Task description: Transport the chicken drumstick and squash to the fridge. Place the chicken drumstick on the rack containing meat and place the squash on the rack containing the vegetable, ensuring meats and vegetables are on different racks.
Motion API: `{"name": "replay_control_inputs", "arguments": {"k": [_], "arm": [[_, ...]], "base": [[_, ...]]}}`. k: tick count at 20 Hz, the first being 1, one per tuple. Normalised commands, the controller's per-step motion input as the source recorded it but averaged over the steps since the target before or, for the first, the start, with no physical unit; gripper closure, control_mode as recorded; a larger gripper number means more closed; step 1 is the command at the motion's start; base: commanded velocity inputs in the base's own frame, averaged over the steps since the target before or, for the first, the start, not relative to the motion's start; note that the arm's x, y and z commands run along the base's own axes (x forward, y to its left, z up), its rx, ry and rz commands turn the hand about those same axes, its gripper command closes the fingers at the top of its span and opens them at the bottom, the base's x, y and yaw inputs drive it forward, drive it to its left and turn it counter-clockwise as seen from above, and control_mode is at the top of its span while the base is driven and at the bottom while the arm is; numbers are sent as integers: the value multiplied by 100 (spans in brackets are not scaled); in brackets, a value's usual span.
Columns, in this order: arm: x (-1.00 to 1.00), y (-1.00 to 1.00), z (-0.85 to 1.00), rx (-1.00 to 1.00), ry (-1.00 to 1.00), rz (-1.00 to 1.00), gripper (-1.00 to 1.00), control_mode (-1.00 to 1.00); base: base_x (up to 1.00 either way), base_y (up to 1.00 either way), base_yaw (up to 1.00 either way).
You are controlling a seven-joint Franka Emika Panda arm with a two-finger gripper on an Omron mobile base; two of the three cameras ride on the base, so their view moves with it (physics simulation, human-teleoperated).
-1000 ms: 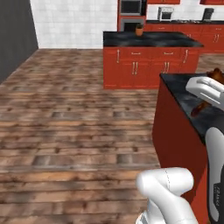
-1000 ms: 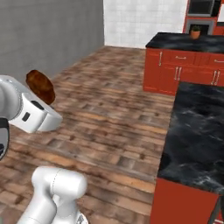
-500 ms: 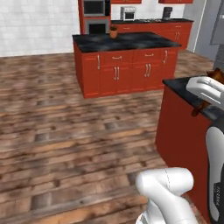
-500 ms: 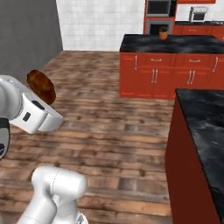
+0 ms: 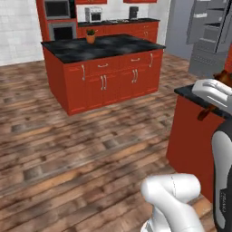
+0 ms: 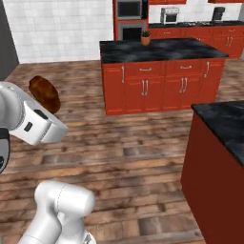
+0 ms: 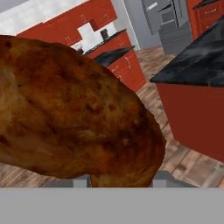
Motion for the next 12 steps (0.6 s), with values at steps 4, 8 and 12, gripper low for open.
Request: {"name": "replay_control_inputs", "arguments": {"k": [4, 8, 12], "arm": [[0, 0, 0, 0, 0, 0, 100, 100], [0, 0, 0, 0, 0, 0, 100, 100], [0, 0, 0, 0, 0, 0, 100, 100]], "base": [[100, 100, -43], [100, 100, -43], [100, 100, -41]]}}
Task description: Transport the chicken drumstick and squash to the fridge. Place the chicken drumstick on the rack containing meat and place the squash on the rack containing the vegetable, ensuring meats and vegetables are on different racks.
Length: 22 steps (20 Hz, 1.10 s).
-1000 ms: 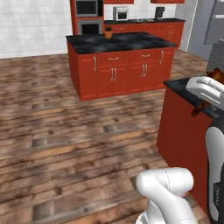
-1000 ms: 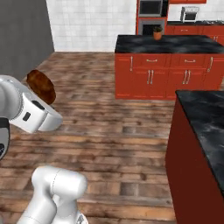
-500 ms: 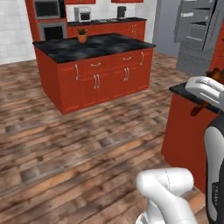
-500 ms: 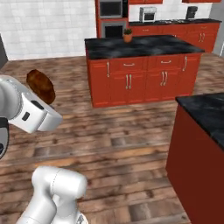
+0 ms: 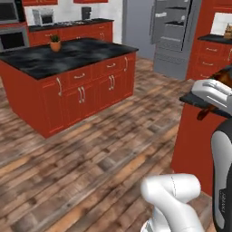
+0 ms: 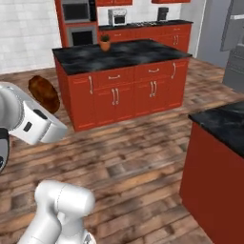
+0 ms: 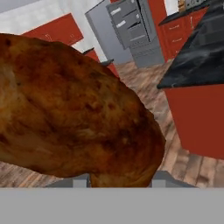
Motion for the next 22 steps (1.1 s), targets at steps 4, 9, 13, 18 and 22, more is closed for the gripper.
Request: {"name": "replay_control_inputs", "arguments": {"k": [4, 9, 13, 18, 22], "arm": [[0, 0, 0, 0, 0, 0, 100, 100], [0, 0, 0, 0, 0, 0, 100, 100], [0, 0, 0, 0, 0, 0, 100, 100], [0, 0, 0, 0, 0, 0, 100, 100], [0, 0, 0, 0, 0, 0, 100, 100]], "base": [[100, 100, -43], [100, 100, -43], [100, 100, -43], [100, 100, -41], [100, 100, -33]]}}
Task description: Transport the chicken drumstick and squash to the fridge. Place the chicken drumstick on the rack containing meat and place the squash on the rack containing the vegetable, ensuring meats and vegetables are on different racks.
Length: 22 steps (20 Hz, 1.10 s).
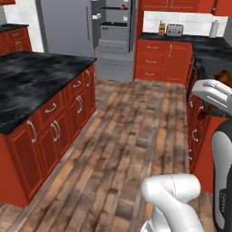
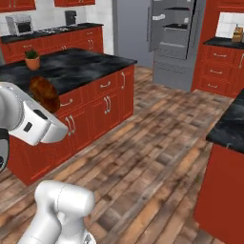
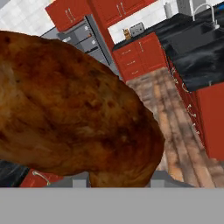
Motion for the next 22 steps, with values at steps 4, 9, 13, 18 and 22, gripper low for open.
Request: {"name": "replay_control_inputs", "arguments": {"k": [4, 9, 13, 18, 22], "arm": [[0, 0, 0, 0, 0, 0, 100, 100], [0, 0, 0, 0, 0, 0, 100, 100], [0, 0, 0, 0, 0, 0, 100, 100], [0, 0, 0, 0, 0, 0, 100, 100], [0, 0, 0, 0, 0, 0, 100, 100]], "base": [[100, 76, -24], [100, 33, -11], [100, 11, -5], [100, 0, -1], [100, 0, 0]]}}
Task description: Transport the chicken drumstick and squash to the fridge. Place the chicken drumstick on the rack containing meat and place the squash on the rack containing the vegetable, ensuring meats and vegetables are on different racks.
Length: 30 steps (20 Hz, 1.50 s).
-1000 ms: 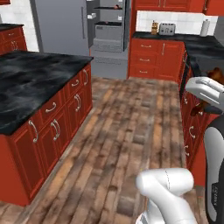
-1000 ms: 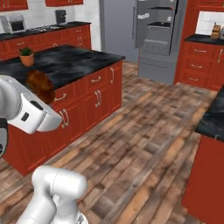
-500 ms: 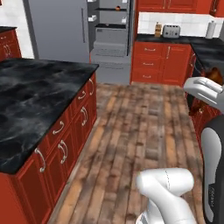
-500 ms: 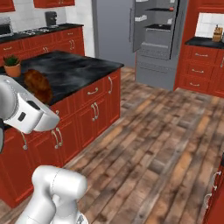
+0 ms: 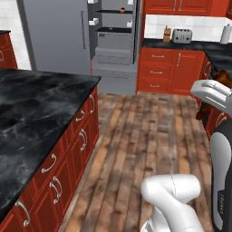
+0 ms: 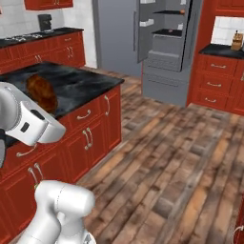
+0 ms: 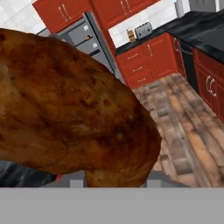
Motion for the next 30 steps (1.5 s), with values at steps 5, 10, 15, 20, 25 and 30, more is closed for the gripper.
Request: {"name": "replay_control_inputs", "arguments": {"k": [5, 10, 15, 20, 25, 30], "arm": [[0, 0, 0, 0, 0, 0, 100, 100], [0, 0, 0, 0, 0, 0, 100, 100], [0, 0, 0, 0, 0, 0, 100, 100], [0, 0, 0, 0, 0, 0, 100, 100], [0, 0, 0, 0, 0, 0, 100, 100], [0, 0, 0, 0, 0, 0, 100, 100]], "base": [[100, 0, 0], [100, 0, 0], [100, 0, 0], [100, 0, 0], [100, 0, 0], [100, 0, 0]]}}
